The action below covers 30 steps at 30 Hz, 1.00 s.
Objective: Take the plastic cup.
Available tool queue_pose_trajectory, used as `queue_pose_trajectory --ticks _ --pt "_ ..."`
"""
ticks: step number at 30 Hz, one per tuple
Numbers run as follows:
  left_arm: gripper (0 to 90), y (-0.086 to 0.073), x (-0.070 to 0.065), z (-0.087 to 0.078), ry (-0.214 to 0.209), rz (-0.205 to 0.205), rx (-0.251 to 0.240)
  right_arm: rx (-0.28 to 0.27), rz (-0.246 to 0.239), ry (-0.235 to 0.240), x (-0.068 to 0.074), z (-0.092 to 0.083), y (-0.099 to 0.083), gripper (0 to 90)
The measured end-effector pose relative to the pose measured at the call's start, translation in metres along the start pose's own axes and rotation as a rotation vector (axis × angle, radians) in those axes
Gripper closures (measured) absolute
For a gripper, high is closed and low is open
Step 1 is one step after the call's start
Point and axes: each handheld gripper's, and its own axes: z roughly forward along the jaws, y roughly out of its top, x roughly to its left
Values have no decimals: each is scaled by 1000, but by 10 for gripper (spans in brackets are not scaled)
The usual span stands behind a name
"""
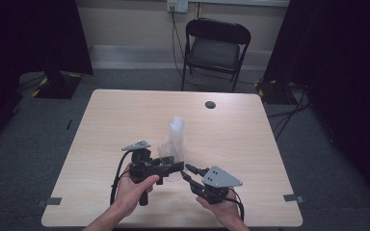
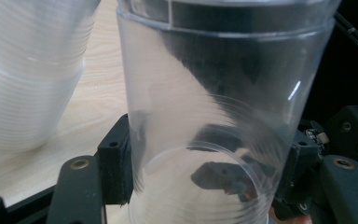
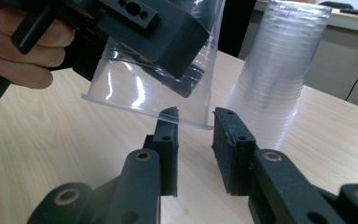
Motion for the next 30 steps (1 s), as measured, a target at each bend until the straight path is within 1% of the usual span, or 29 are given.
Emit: queue_pose_trajectory --ticks 1,2,3,4,5,7,8,9,10,11,12,13,14,17,18,19,20,21,22,23,24,27,30 --pt "362 0 -1 1 -15 -10 5 -13 -8 -4 0 0 0 713" --pt "362 0 -1 1 -39 -29 4 -13 -8 -4 0 0 0 713" --pt "362 0 -2 3 -48 -40 6 -19 -10 -7 0 1 0 713" --pt "363 0 -3 4 -47 -40 7 -23 -9 -10 0 1 0 713" --pt "362 -1 -4 4 -45 -30 11 -24 -11 -12 0 1 0 713" --pt "362 -1 -5 6 -44 -31 6 -30 -15 -16 0 1 -1 716" --pt "362 -1 -5 6 -49 -35 8 -30 -24 -21 0 1 -1 720" --pt "362 -1 -4 6 -63 -51 10 -35 -25 -24 0 1 -1 723" --pt "362 -1 -4 7 -71 -73 12 -45 -14 -26 0 1 -1 725" --pt "362 -1 -4 10 -66 -85 13 -55 -11 -29 0 1 0 720" --pt "362 -1 -4 10 -69 -89 10 -68 -6 -39 0 0 1 712" --pt "363 -1 -4 11 -70 -90 10 -68 6 -42 0 0 1 713" --pt "363 -1 -4 11 -70 -90 10 -69 3 -45 0 0 1 720" --pt "362 0 -4 11 -86 -97 12 -81 -5 -56 -1 -1 -1 727" --pt "363 0 -5 12 -100 -104 19 -84 -9 -58 0 -1 -1 727" --pt "363 0 -5 12 -100 -104 19 -88 -6 -55 0 -1 -1 726" --pt "363 -2 -6 13 -117 -133 27 -85 -10 -55 1 0 -1 725" --pt "366 -3 -8 13 -107 -113 28 -76 -22 -60 2 0 0 722" --pt "366 -3 -8 13 -107 -113 28 -76 -22 -60 2 0 0 722" --pt "366 -3 -10 13 -107 -109 29 -79 -38 -64 3 1 0 723" --pt "365 -3 -10 13 -114 -110 25 -94 -35 -65 3 1 0 726" --pt "366 -2 -8 13 -128 -121 22 -106 -34 -74 3 0 0 734" --pt "360 -4 -8 15 -123 -120 23 -113 -38 -80 3 0 0 732"
